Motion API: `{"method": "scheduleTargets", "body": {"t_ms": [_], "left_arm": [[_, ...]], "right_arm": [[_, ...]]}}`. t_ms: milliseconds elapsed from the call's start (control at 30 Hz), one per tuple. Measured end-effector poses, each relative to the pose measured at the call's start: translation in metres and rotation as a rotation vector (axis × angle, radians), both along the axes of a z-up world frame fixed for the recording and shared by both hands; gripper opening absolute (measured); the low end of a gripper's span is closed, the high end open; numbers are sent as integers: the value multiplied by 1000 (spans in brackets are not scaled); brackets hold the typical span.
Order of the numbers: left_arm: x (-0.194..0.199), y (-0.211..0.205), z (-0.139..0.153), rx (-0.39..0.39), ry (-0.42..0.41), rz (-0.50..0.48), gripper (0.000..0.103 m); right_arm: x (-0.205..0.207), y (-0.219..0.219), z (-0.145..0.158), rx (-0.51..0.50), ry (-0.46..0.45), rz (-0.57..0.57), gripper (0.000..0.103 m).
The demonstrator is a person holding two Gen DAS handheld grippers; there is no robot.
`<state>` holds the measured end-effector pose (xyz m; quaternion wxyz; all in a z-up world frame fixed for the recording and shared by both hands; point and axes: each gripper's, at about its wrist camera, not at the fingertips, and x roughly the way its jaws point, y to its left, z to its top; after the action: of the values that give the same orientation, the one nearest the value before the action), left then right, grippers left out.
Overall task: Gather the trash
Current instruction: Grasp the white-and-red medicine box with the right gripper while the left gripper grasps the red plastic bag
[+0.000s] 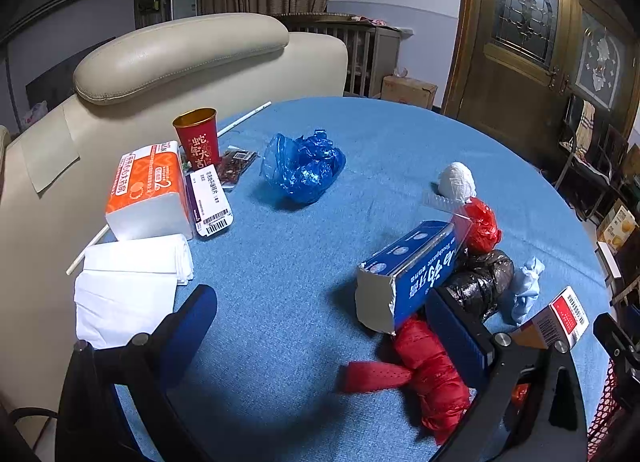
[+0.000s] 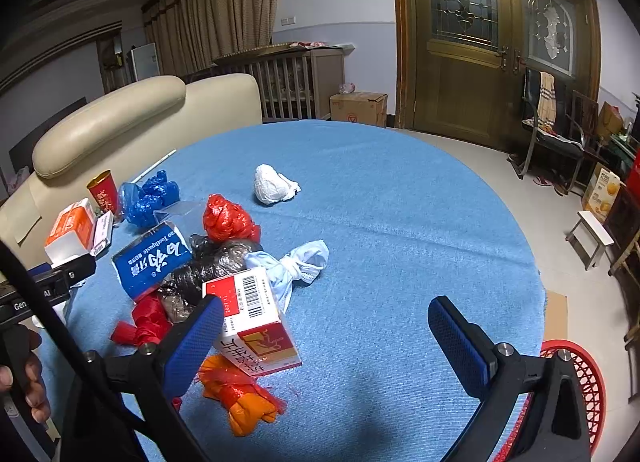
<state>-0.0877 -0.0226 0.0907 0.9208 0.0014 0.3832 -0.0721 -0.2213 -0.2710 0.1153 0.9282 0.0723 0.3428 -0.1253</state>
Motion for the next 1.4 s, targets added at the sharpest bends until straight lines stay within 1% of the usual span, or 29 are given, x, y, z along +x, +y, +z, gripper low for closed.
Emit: {"method": "scheduleTargets", "body": {"t_ms": [467, 667, 800, 933, 1033, 1167, 1233, 1300, 1333, 1367, 1400], "left_arm": [[-6, 2, -3, -4, -2, 1, 103], [-15, 18, -13, -26, 21, 19, 103], [-27, 22, -19, -27, 34, 11, 103], [-40, 19, -26, -19, 44, -10, 103], [-46, 16, -33, -28, 69, -26, 103], [-53, 7, -37, -30, 76, -58, 103], [-57, 3, -37, -32, 76, -74, 103], [-59, -2, -37, -33, 80, -96, 103], [-61, -5, -37, -32, 80, -105, 103], [-61, -7, -37, -31, 82, -113, 103], [-61, -10, -38, -31, 84, -119, 103]], "right_arm": [[-2, -2, -3, 9, 4, -5, 103], [-13, -10, -10, 14, 25, -25, 103], [-19, -15, -18, 38, 46, -24, 103], [-21, -10, -20, 63, 43, 7, 103], [-15, 3, -19, 70, 38, 66, 103], [2, 20, -22, 58, 37, 145, 101], [13, 26, -25, 49, 40, 173, 96], [26, 30, -31, 37, 64, 183, 81], [33, 31, -36, 39, 81, 188, 78], [37, 31, -39, 40, 90, 189, 66], [41, 31, -42, 46, 105, 195, 51]]}}
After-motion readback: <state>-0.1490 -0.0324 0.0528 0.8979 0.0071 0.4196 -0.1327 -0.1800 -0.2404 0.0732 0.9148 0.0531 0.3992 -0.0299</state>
